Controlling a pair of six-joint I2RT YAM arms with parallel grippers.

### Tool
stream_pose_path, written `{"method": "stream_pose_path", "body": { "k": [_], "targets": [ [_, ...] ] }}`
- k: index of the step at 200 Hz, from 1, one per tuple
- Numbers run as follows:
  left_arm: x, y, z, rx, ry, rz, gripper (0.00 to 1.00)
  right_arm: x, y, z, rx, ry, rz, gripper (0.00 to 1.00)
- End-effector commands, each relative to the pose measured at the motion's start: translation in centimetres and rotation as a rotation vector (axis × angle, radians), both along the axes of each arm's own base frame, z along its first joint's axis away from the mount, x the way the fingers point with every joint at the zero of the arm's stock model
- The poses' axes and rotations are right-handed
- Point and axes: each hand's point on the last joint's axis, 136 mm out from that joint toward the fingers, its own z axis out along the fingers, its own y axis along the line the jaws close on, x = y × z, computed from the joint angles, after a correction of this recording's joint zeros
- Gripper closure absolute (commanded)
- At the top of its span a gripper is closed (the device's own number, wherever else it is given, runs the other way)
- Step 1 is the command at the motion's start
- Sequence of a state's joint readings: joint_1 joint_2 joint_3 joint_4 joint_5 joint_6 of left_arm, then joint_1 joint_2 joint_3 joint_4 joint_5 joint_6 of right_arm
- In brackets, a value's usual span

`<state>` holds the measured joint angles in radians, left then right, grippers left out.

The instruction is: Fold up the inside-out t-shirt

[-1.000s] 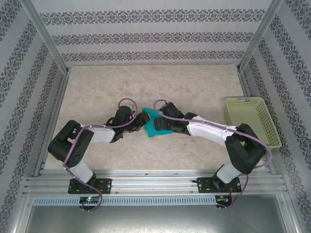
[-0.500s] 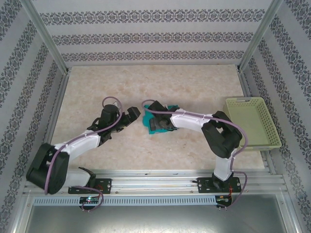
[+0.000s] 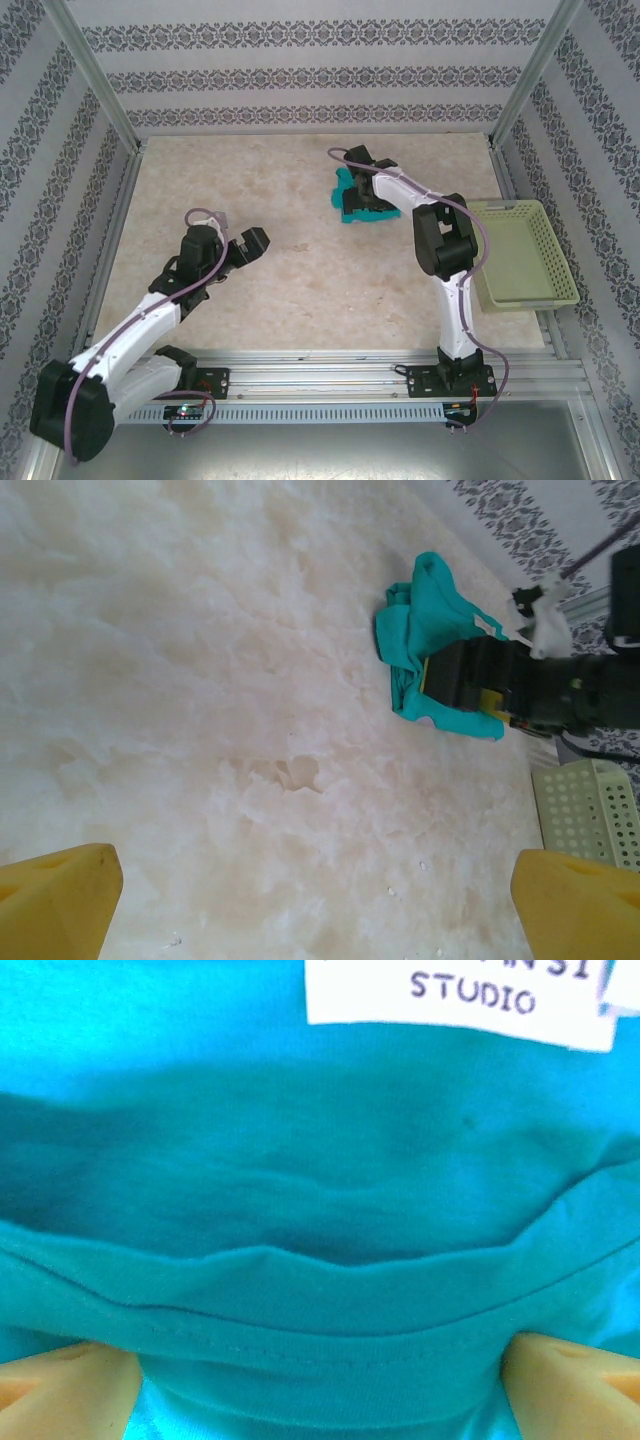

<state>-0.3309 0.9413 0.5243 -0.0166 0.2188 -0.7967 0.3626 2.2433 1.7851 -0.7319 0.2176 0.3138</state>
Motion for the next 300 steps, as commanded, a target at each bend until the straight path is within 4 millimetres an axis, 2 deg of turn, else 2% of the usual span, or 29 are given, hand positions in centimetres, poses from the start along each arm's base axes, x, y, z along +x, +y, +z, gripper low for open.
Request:
{"method": "stream_pose_path", "body": {
  "k": [1, 4, 24, 47, 98, 133, 168, 205, 234, 271, 300],
  "targets": [
    [-1.2, 1.7, -0.5, 0.087, -0.004, 0.015, 0.0, -0.8, -3.6, -2.1, -0.101, 0.123, 0.014, 0.13],
    [-1.4, 1.9, -0.5, 0.091, -0.007, 0.019, 0.0, -0.8, -3.7, -2.2, -0.08, 0.131, 0.01, 0.16],
    [-2.0, 2.6, 0.0, 0.118, -0.024, 0.032, 0.0, 0.6, -4.3, -1.5, 0.035, 0.123, -0.007, 0.2],
    [-2.4, 2.9, 0.4, 0.138, -0.035, 0.027, 0.0, 2.6, -6.7, -0.3, 0.002, 0.098, -0.036, 0.16],
    [-2.5, 3.4, 0.3, 0.181, -0.039, 0.033, 0.0, 5.1, -13.4, -1.1, -0.044, 0.107, -0.097, 0.14],
    [-2.4, 4.1, 0.6, 0.231, -0.046, 0.047, 0.0, 6.2, -16.6, -1.8, -0.037, 0.084, -0.139, 0.13],
    [-2.4, 4.8, 0.3, 0.28, -0.041, 0.064, 0.0, 7.6, -18.8, -1.7, -0.049, 0.05, -0.154, 0.12],
    [-2.0, 5.9, -0.1, 0.346, -0.043, 0.105, 0.0, 8.4, -19.1, -0.6, -0.036, 0.016, -0.153, 0.11],
    [-1.1, 6.7, -0.1, 0.399, -0.046, 0.141, 0.0, 8.0, -18.7, 1.8, -0.028, -0.029, -0.146, 0.06],
    [0.5, 8.3, 0.3, 0.504, -0.05, 0.214, 0.0, 5.9, -17.6, 6.4, 0.012, -0.13, -0.151, 0.02],
    [1.8, 10.4, 0.3, 0.64, -0.032, 0.281, 0.0, 2.3, -15.7, 10.2, 0.048, -0.232, -0.146, 0.02]
  ]
}}
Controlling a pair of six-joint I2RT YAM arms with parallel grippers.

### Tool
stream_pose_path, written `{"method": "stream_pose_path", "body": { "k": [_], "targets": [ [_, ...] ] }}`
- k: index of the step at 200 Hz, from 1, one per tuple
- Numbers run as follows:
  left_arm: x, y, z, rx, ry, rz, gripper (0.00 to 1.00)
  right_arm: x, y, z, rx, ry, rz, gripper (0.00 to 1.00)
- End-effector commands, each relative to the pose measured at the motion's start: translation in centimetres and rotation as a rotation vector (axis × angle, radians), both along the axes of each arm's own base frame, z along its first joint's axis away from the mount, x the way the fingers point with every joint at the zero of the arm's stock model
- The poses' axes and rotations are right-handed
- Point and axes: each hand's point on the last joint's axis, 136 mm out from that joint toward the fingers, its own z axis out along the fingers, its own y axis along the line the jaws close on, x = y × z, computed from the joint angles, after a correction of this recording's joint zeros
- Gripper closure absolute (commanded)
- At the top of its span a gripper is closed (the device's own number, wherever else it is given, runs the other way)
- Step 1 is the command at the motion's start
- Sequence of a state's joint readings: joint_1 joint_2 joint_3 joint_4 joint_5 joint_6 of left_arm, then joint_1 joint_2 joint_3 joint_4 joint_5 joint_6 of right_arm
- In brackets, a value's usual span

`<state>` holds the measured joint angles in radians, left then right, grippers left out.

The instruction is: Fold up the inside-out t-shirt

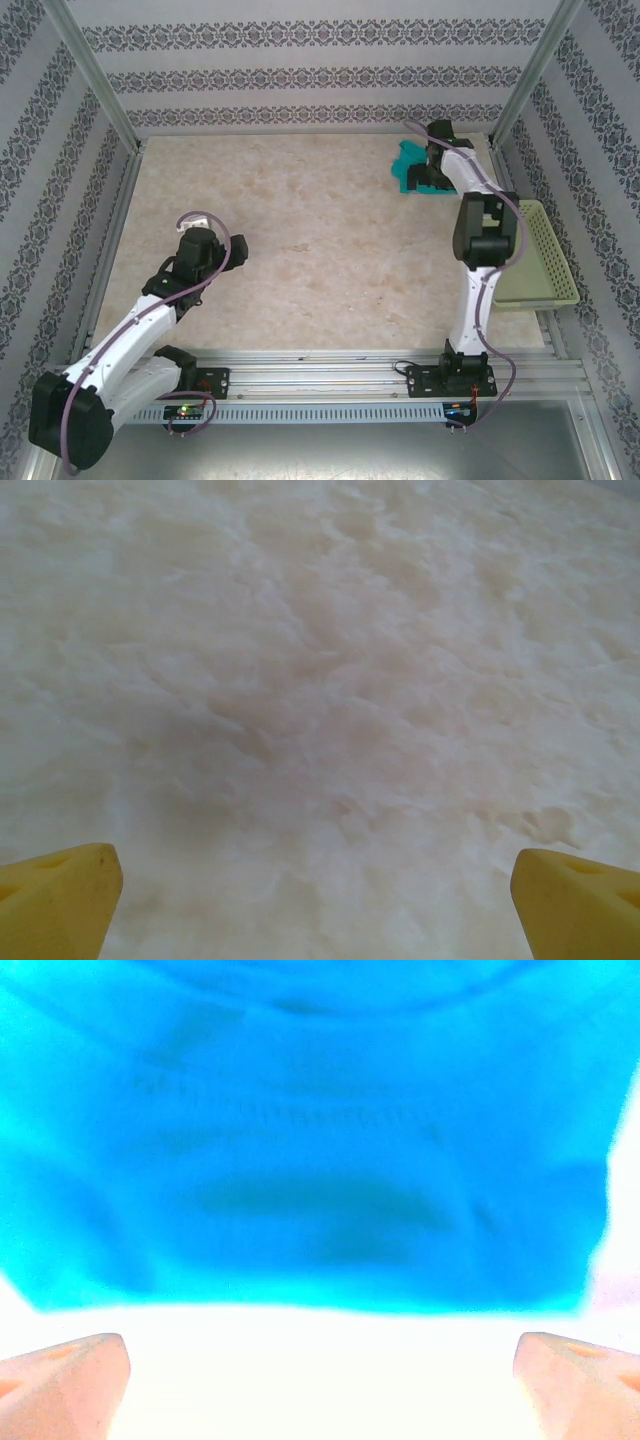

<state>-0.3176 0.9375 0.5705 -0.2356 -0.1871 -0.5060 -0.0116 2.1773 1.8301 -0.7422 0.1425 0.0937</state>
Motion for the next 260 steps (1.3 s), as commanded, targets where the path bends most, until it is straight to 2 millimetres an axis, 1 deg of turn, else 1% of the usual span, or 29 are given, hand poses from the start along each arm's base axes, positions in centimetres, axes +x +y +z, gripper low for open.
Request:
{"method": "stream_pose_path", "body": {
  "k": [1, 10, 26, 30, 38, 42, 53, 60, 71, 79, 90, 101, 114, 123, 136, 141, 149, 158, 176, 184, 191, 198, 208, 213, 220, 232, 242, 250, 260],
  "targets": [
    [2.0, 2.7, 2.3, 0.148, -0.065, 0.088, 0.0, -1.2, 1.8, 5.9, 0.029, -0.178, 0.0, 0.02],
    [2.4, 3.5, 2.4, 0.194, -0.066, 0.115, 0.0, -2.4, 2.6, 6.9, 0.035, -0.224, -0.002, 0.02],
    [3.5, 4.3, 2.2, 0.293, -0.125, 0.111, 0.0, -4.6, 4.2, 7.0, 0.053, -0.295, 0.012, 0.02],
    [3.6, 4.7, 2.2, 0.316, -0.136, 0.124, 0.0, -4.9, 4.5, 7.6, 0.054, -0.327, 0.014, 0.02],
    [3.9, 5.5, 2.2, 0.364, -0.145, 0.149, 0.0, -6.1, 4.9, 7.1, 0.042, -0.357, 0.012, 0.02],
    [4.0, 5.8, 2.1, 0.385, -0.143, 0.161, 0.0, -6.4, 5.0, 7.4, 0.039, -0.389, 0.01, 0.02],
    [4.5, 6.3, 1.9, 0.43, -0.146, 0.162, 0.0, -7.6, 5.3, 6.9, 0.037, -0.434, 0.001, 0.02],
    [4.7, 6.7, 1.8, 0.459, -0.137, 0.169, 0.0, -8.5, 5.3, 6.3, 0.047, -0.442, -0.004, 0.02],
    [5.0, 7.5, 1.6, 0.501, -0.123, 0.19, 0.0, -9.4, 5.4, 5.8, 0.063, -0.474, -0.012, 0.02],
    [5.2, 7.8, 1.0, 0.517, -0.106, 0.191, 0.0, -9.9, 5.4, 5.1, 0.044, -0.516, -0.01, 0.02],
    [5.4, 8.3, 0.1, 0.52, -0.084, 0.189, 0.0, -10.7, 5.6, 5.7, 0.029, -0.538, 0.014, 0.02],
    [5.6, 8.3, -1.0, 0.512, -0.067, 0.167, 0.0, -11.0, 5.7, 6.7, -0.044, -0.616, 0.059, 0.02],
    [6.0, 8.1, -1.8, 0.496, -0.09, 0.142, 0.0, -11.4, 5.8, 7.6, -0.119, -0.7, 0.107, 0.02],
    [6.1, 8.0, -2.4, 0.465, -0.118, 0.126, 0.0, -11.6, 5.7, 7.3, -0.13, -0.708, 0.125, 0.02],
    [6.3, 7.8, -3.4, 0.426, -0.152, 0.101, 0.0, -11.7, 5.5, 5.9, -0.108, -0.676, 0.145, 0.02],
    [6.6, 7.9, -3.1, 0.425, -0.178, 0.099, 0.0, -11.7, 5.4, 5.4, -0.1, -0.673, 0.15, 0.02],
    [6.7, 7.6, -3.2, 0.41, -0.178, 0.081, 0.0, -11.7, 5.4, 4.8, -0.091, -0.686, 0.16, 0.02],
    [7.1, 7.5, -2.8, 0.399, -0.229, 0.074, 0.0, -12.0, 5.3, 4.2, -0.086, -0.704, 0.172, 0.02],
    [7.9, 7.0, -2.5, 0.367, -0.294, 0.023, 0.0, -12.1, 5.5, 4.4, -0.047, -0.751, 0.218, 0.02],
    [8.2, 6.7, -2.2, 0.37, -0.325, -0.005, 0.0, -12.1, 5.2, 4.5, -0.024, -0.781, 0.221, 0.02],
    [8.3, 6.5, -2.7, 0.372, -0.318, -0.019, 0.0, -12.4, 5.0, 4.6, -0.007, -0.793, 0.223, 0.02],
    [8.4, 6.7, -3.2, 0.375, -0.335, -0.015, 0.0, -12.6, 4.8, 5.1, 0.015, -0.845, 0.227, 0.02],
    [8.6, 6.7, -4.1, 0.375, -0.367, -0.012, 0.0, -13.2, 4.5, 5.0, 0.035, -0.887, 0.224, 0.02],
    [8.8, 6.5, -4.6, 0.378, -0.375, -0.026, 0.0, -13.2, 4.4, 4.8, 0.043, -0.887, 0.223, 0.02],
    [9.1, 6.3, -4.3, 0.385, -0.394, -0.036, 0.0, -13.1, 4.4, 4.6, 0.052, -0.883, 0.23, 0.02],
    [9.1, 6.2, -5.2, 0.358, -0.309, -0.058, 0.0, -12.7, 4.7, 3.9, 0.06, -0.876, 0.252, 0.02],
    [9.6, 6.1, -5.1, 0.367, -0.332, -0.064, 0.0, -12.2, 5.0, 2.9, 0.068, -0.853, 0.262, 0.02],
    [9.7, 6.3, -5.1, 0.366, -0.325, -0.054, 0.0, -11.9, 4.5, 2.8, 0.069, -0.858, 0.236, 0.02],
    [9.8, 6.5, -5.4, 0.351, -0.293, -0.052, 0.0, -12.0, 3.7, 2.7, 0.085, -0.849, 0.202, 0.02]
  ]
}}
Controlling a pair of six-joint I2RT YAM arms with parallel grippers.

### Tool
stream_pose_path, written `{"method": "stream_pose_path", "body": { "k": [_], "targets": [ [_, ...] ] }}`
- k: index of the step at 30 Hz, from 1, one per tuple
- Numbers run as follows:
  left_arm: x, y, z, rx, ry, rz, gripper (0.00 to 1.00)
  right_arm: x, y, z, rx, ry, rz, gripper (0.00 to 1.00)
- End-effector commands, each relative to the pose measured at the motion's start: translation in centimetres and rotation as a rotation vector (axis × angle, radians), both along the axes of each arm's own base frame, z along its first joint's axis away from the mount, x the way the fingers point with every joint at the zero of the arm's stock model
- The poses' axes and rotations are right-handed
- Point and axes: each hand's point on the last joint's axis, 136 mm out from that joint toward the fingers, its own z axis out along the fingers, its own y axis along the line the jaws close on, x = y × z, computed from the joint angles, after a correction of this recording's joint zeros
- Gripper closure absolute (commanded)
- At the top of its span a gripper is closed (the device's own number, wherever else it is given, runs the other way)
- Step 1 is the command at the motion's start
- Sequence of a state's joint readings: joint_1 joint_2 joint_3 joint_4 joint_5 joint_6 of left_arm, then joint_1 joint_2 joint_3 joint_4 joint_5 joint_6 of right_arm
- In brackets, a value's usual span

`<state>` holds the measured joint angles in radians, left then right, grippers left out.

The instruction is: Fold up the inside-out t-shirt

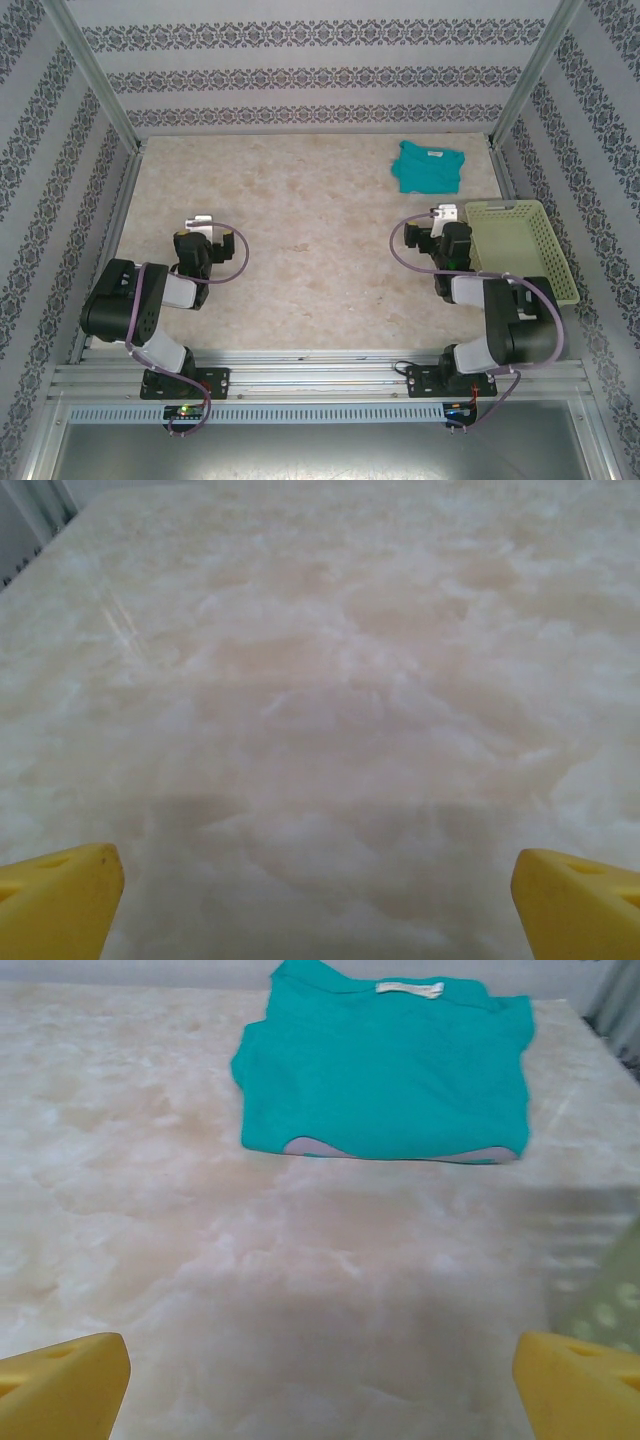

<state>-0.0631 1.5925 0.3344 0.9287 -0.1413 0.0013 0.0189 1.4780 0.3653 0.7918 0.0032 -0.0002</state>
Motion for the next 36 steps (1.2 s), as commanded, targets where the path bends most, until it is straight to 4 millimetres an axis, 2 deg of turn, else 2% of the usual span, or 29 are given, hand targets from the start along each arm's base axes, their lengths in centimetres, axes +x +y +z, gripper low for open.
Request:
{"method": "stream_pose_path", "body": {
  "k": [1, 7, 36],
  "targets": [
    [1.5, 0.1, 2.3, -0.01, -0.07, -0.019, 0.0, 1.2, 0.0, 1.9, 0.051, -0.087, 0.02, 0.02],
    [1.3, 1.6, 2.6, -0.01, -0.096, 0.068, 0.0, 1.3, -1.0, 1.9, 0.023, -0.083, -0.053, 0.02],
    [1.3, 1.7, 2.6, -0.01, -0.095, 0.07, 0.0, 1.4, -0.8, 1.9, 0.016, -0.081, -0.052, 0.02]
  ]
}}
